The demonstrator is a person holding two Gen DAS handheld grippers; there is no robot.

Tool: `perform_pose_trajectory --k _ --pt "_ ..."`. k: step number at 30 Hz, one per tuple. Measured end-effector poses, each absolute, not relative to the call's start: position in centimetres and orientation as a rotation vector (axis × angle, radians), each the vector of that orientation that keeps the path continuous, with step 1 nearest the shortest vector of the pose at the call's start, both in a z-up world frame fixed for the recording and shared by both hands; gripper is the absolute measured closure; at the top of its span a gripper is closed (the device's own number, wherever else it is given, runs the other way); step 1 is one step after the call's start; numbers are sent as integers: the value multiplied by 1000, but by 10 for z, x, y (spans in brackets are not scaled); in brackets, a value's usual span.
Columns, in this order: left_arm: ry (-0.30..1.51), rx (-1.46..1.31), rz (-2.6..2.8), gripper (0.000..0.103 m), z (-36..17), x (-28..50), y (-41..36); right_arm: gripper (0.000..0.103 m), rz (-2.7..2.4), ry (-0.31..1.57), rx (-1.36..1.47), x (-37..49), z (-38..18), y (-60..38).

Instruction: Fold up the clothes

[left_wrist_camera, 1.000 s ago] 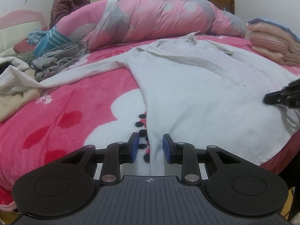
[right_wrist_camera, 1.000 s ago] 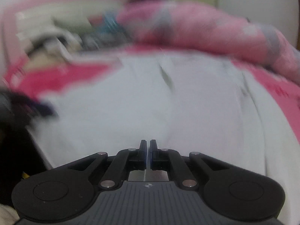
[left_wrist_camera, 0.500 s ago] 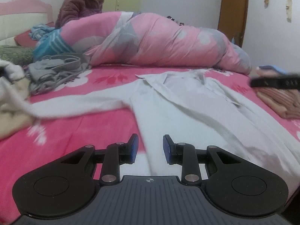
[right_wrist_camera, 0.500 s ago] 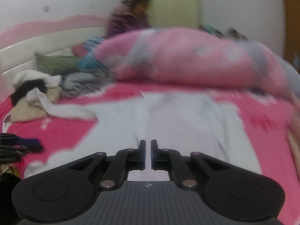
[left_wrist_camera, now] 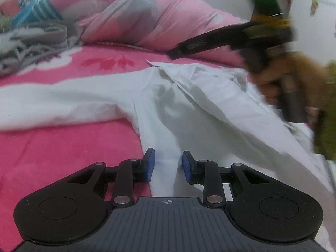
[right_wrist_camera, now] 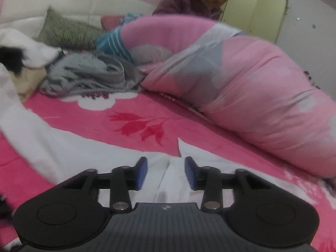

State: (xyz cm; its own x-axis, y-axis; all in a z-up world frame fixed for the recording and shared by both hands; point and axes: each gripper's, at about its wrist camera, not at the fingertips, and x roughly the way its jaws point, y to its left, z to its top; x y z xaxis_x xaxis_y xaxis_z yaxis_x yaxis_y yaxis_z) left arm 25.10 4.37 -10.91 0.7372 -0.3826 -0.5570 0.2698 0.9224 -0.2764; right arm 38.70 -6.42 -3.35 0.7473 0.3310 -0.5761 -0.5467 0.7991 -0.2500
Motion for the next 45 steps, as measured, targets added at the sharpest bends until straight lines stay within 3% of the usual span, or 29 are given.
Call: perform_pose_trajectory --k 5,8,13,16,19,22,27,32,38,39,42,45 --pt "647 -236 -382 74 -110 251 50 56 466 597 -425 436 -71 -54" --pt "648 -265 -391 74 -111 251 54 62 442 629 -357 451 -85 -63" --pt "650 -275 -394 74 -111 253 54 94 414 612 -161 456 -91 -98" --pt "650 -285 -399 74 -113 255 55 101 417 619 -138 460 -95 -108" --pt "653 -307 -406 74 -114 256 59 101 445 603 -14 461 -85 -126" --pt "655 -310 -406 74 -114 257 59 101 449 563 283 457 -76 -172" --pt "655 -305 -405 74 -114 258 58 101 307 588 638 459 -104 -244" --pt "655 -304 -405 74 -114 258 58 101 188 655 900 464 -139 -290" --pt "656 -302 -405 74 -113 258 57 97 164 648 883 463 -121 -292" --pt "655 -302 -406 74 -113 258 58 92 173 655 873 467 -116 -291" --pt "655 -304 -407 74 -113 257 57 55 196 673 834 483 -105 -284" --pt "656 -311 -409 74 -113 257 58 54 217 690 786 504 -97 -272"
